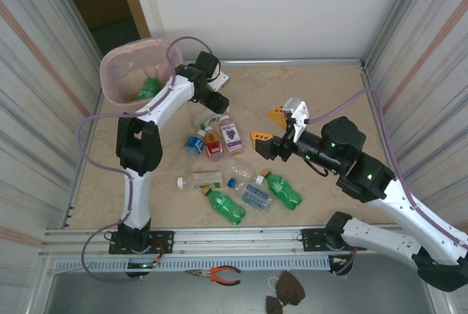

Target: Put the plastic bottles in the bin

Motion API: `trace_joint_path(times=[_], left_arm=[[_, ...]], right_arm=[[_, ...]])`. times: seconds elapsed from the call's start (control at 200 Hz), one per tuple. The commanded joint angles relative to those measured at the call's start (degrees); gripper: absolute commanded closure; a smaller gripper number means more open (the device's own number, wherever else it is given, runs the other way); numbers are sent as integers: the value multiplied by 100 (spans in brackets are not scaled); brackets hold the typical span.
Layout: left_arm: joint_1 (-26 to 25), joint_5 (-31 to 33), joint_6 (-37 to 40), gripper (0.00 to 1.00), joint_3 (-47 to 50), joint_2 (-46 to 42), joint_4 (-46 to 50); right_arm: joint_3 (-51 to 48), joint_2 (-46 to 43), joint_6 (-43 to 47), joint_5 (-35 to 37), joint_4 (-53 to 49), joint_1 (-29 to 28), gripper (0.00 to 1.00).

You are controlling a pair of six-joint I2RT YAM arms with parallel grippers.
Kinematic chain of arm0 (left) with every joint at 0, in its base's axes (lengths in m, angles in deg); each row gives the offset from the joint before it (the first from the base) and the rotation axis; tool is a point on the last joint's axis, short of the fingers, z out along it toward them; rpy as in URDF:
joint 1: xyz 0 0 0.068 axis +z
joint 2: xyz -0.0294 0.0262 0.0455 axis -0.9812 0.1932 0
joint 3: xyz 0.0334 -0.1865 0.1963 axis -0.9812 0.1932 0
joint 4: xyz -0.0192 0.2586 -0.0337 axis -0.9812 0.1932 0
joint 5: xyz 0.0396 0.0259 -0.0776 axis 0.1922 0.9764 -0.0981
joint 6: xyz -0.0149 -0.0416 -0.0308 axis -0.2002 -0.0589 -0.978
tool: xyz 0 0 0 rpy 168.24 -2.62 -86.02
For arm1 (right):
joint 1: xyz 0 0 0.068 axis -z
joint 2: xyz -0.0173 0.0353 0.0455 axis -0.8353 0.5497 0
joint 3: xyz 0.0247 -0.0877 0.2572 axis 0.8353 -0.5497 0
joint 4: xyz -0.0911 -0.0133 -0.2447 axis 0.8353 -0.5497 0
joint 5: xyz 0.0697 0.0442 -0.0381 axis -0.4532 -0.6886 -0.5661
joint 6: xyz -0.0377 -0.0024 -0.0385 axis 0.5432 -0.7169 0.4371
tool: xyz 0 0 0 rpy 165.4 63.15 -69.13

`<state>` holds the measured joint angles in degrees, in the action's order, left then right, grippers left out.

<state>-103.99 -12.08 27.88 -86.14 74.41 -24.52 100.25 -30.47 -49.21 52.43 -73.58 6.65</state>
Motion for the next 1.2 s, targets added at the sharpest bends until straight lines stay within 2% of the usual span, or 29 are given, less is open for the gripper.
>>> trace_joint_path(times=[0.0, 0.25, 0.751, 0.907, 1.012, 1.127, 1.192], left_arm=[[-9, -35, 218, 21, -184, 439, 132], [-27, 187, 77, 22, -199, 478, 166], [5, 883, -46, 22, 295, -593, 482], [-58, 587, 156, 22, 208, -780, 405], [-202, 441, 410, 21, -100, -638, 365], [-371, 568, 648, 21, -664, -274, 507], [-420, 597, 722, 21, -1015, 156, 648]], right_arm=[[-60, -58, 7, 134, -40, -60, 27], [-85, -58, 46, 177, -40, -54, 27], [-118, 66, 116, 80, 48, -57, 27], [-159, 28, 136, 114, 43, -54, 27], [-194, 5, 151, 118, 39, -59, 27], [-197, -22, 141, 148, 30, -55, 27], [-220, -55, 144, 161, 27, -54, 27]])
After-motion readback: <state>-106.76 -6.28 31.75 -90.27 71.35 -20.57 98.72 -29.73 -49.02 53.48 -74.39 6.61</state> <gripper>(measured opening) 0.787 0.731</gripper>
